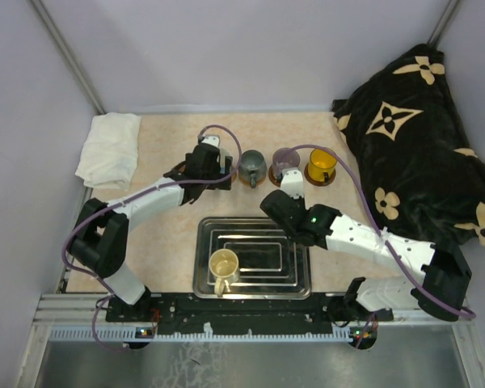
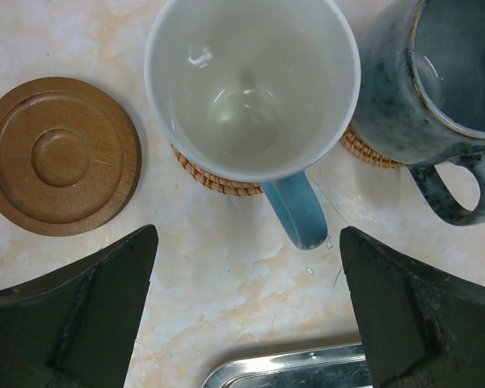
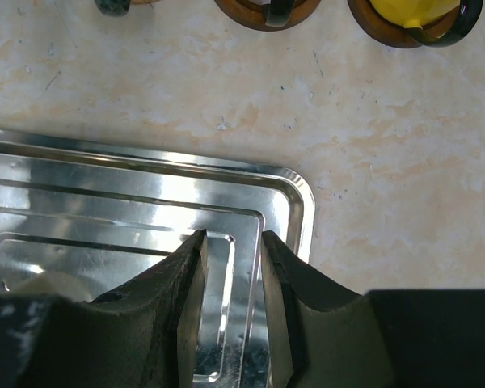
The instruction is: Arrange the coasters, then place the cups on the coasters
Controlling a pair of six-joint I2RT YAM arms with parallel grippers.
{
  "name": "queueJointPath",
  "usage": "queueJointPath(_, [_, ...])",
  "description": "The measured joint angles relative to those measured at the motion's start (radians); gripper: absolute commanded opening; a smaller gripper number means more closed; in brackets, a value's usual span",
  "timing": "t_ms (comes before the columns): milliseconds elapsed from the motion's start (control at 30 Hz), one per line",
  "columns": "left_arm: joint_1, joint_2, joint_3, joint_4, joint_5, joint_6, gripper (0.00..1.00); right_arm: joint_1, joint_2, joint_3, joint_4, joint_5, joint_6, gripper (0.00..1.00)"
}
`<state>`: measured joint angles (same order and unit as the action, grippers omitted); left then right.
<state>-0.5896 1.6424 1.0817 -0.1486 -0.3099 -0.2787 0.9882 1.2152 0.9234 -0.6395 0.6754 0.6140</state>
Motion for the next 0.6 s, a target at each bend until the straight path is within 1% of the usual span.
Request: queueJointPath(600, [0.0,0.018,0.016,-0.001,-0.071,-0.014,1.0,0.0,0.012,0.0,0.001,-0.004,0.0,0.34])
